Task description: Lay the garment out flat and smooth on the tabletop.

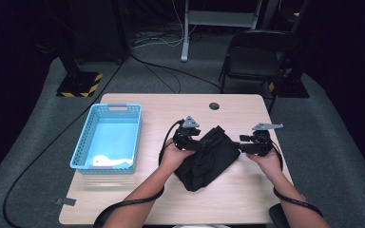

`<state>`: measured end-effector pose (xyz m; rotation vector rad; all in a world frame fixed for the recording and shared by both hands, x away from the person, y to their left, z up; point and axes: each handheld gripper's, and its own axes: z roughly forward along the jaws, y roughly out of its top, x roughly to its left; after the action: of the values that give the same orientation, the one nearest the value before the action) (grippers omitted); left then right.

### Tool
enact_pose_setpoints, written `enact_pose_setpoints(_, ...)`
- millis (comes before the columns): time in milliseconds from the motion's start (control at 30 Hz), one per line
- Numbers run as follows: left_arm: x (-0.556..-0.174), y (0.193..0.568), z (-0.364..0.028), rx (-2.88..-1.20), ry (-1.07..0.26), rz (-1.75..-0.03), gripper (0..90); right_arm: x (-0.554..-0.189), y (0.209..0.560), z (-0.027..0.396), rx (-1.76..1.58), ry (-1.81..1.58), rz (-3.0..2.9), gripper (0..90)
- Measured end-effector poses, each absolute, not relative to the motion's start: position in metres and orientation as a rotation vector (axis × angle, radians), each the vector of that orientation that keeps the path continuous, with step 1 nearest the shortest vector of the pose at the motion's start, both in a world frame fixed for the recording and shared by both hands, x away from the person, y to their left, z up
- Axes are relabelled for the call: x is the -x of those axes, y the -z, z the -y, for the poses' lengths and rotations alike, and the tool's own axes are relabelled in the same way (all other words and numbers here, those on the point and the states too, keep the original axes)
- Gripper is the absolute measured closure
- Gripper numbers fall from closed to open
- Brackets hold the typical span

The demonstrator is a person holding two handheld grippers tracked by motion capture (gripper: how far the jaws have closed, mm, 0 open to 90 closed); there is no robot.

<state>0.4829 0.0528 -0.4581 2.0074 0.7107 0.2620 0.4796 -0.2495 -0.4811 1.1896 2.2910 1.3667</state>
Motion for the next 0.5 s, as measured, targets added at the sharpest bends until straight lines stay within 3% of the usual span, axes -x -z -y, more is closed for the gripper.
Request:
enact_pose_setpoints(233,-0.484,0.466,-0.058,-1.996,-0.236,-0.742,34.2,-0.482,0.485,0.227,-1.137,-1.347,-2.373,33.0)
enact_pose_setpoints(433,-0.484,0.467,-0.061,-1.994,-0.236,-0.744,36.2,-0.484,0.489,0.222,-1.108,-1.315,-2.421,39.8)
enact_pose_setpoints(500,-0.484,0.467,-0.06,-1.993,-0.233,-0.743,36.4,-0.483,0.488,0.222,-1.099,-1.296,-2.43,46.1)
